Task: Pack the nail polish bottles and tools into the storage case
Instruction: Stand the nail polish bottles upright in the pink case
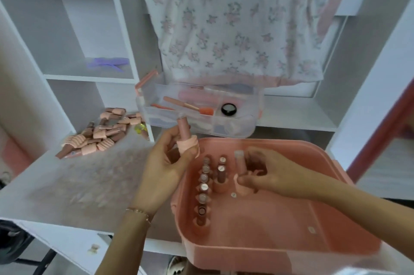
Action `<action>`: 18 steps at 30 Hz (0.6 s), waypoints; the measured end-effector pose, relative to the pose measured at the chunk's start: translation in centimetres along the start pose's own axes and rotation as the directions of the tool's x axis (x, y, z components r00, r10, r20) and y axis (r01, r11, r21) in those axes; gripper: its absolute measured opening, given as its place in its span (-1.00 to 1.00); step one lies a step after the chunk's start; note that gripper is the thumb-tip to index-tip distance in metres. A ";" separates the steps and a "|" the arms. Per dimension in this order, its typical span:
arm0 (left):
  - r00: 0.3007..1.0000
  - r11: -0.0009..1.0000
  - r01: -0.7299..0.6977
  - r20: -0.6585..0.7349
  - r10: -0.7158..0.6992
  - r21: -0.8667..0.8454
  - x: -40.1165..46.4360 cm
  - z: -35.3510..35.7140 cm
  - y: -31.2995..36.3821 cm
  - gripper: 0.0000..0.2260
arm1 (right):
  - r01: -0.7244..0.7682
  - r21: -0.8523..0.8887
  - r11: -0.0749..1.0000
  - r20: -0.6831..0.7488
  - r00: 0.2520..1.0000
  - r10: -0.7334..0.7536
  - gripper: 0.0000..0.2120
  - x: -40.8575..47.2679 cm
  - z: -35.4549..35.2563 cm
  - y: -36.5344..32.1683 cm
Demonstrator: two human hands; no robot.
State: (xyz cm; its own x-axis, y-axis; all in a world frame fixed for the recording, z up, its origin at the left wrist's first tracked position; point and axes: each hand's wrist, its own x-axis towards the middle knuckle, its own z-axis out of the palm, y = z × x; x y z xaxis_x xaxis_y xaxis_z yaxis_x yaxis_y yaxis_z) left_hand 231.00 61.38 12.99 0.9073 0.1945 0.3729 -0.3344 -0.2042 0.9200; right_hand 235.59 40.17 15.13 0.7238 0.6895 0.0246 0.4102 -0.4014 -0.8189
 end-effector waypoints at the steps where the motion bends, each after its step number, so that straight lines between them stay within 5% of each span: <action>1: 1.000 0.999 -0.011 0.010 0.011 0.033 0.0 0.4 -0.3 -0.72 | -0.046 -0.064 0.997 0.022 0.999 0.048 -0.80 -0.2 -0.1 0.6; 5: 0.999 0.984 -0.048 0.034 0.042 0.174 -0.2 1.8 -1.0 -0.74 | -0.071 -0.407 0.911 0.067 0.992 0.107 -0.78 -0.3 0.8 2.8; 9: 0.999 0.981 -0.047 0.030 0.042 0.187 -0.4 1.9 -1.5 -0.72 | -0.013 -0.463 0.886 0.174 0.979 0.105 -0.80 0.2 1.8 4.0; 14: 0.999 0.986 -0.044 0.036 0.039 0.158 -0.4 1.8 -1.7 -0.76 | -0.055 -0.424 0.904 0.162 0.977 0.135 -0.70 0.3 2.5 5.0; 18: 0.999 0.988 -0.040 0.026 0.036 0.152 -0.3 1.7 -1.8 -0.78 | -0.047 -0.489 0.871 0.164 0.976 0.145 -0.82 -0.3 2.3 5.5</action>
State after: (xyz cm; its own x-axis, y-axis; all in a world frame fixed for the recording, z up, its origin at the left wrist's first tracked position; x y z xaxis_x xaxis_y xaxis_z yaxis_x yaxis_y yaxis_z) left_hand 231.73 60.09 11.05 0.9008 0.1623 0.4027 -0.3273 -0.3555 0.8755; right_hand 236.36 39.14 9.35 0.6749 0.7134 -0.1886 0.5944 -0.6770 -0.4340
